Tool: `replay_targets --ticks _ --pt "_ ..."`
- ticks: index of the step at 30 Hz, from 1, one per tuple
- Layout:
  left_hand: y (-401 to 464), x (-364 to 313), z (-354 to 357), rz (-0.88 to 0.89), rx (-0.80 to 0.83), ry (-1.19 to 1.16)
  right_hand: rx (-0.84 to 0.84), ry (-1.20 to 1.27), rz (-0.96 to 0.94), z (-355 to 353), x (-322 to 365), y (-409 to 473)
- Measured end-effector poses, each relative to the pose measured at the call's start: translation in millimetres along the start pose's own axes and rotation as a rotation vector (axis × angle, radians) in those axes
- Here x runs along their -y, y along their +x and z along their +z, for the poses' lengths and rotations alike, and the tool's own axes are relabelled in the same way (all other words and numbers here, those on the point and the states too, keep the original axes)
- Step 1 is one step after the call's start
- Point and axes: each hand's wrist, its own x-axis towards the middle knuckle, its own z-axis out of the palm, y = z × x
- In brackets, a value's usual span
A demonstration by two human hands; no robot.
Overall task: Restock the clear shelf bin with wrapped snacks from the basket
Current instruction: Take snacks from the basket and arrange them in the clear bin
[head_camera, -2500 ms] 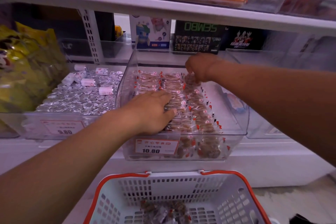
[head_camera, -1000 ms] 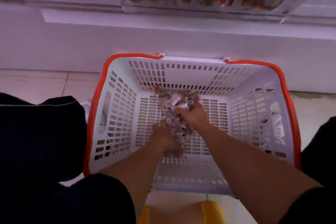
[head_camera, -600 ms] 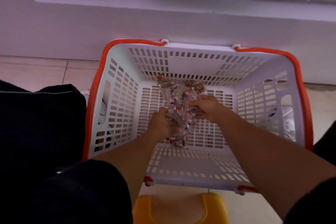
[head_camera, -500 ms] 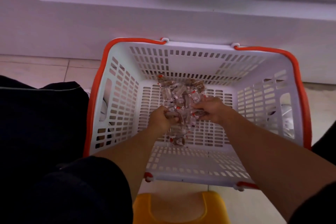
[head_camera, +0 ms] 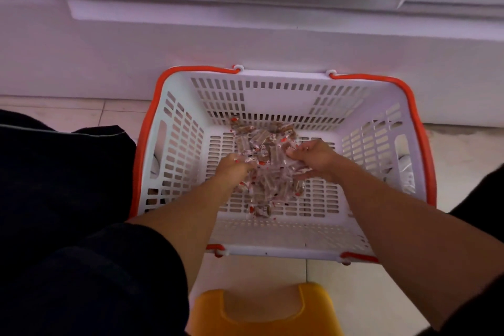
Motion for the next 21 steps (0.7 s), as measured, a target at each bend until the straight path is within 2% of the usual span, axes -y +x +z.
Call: replay_targets --ticks 3,6,11,14,18,21 --pt "-17.6 -23.8 -5.6 -0.013 0.167 -0.275 0.229 -0.089 -0.012 -5.3 35.2 -18.5" --pt "-39.4 -53.4 -14.6 0.067 0.268 -0.387 0.3 -0.188 -0.066 -11.2 74.4 -40.2" --pt "-97.0 -121.4 -53.3 0.251 0.533 -0.239 0.351 -0.326 -0.138 -35.4 142.8 -99.2" --pt "-142.2 -163.5 -80.5 0.332 0.597 -0.11 0.337 -0.501 -0.229 -46.4 183.9 -149.0" --pt "-201.0 -204.3 -105.9 0.429 0.668 0.063 0.378 -0.581 -0.35 -51.3 223.8 -215.9" --pt "-238.4 -222.0 -120.1 0.4 0.757 0.063 0.379 -0.608 -0.477 -51.8 243.6 -252.8"
